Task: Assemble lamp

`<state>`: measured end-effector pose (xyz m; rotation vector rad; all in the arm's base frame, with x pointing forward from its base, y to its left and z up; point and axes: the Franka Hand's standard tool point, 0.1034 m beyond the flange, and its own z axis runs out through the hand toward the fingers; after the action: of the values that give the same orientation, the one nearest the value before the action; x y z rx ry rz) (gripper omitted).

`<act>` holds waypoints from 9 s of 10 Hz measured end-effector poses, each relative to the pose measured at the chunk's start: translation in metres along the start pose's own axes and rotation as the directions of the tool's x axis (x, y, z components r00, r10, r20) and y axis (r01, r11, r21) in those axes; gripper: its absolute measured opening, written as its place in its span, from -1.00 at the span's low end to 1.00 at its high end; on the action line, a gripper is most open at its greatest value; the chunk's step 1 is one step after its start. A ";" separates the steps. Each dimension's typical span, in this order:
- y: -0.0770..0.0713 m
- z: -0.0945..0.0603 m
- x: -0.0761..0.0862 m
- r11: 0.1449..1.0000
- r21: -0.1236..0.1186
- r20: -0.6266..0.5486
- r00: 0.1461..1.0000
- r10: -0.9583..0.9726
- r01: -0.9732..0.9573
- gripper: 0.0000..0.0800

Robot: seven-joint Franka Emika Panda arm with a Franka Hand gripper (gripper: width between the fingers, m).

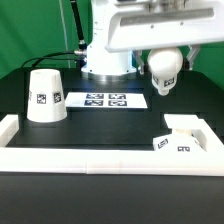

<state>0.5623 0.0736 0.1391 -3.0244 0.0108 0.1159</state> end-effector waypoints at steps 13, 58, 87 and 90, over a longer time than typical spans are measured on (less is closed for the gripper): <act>-0.010 0.000 0.029 0.981 -0.088 -0.256 0.948 -0.191 0.174 0.45; -0.020 -0.006 0.053 0.971 -0.121 -0.425 0.874 -0.237 0.204 0.75; -0.021 0.011 0.054 0.743 -0.031 -0.030 0.743 0.668 -0.669 0.44; -0.023 0.011 0.054 0.616 -0.020 -0.029 0.616 0.787 -0.788 0.44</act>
Offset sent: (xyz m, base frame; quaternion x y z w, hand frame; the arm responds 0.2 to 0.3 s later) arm 0.0000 0.0000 0.0000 0.0000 0.1296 0.0000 0.9916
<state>0.6154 0.0978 0.1265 -2.7814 1.3661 0.1583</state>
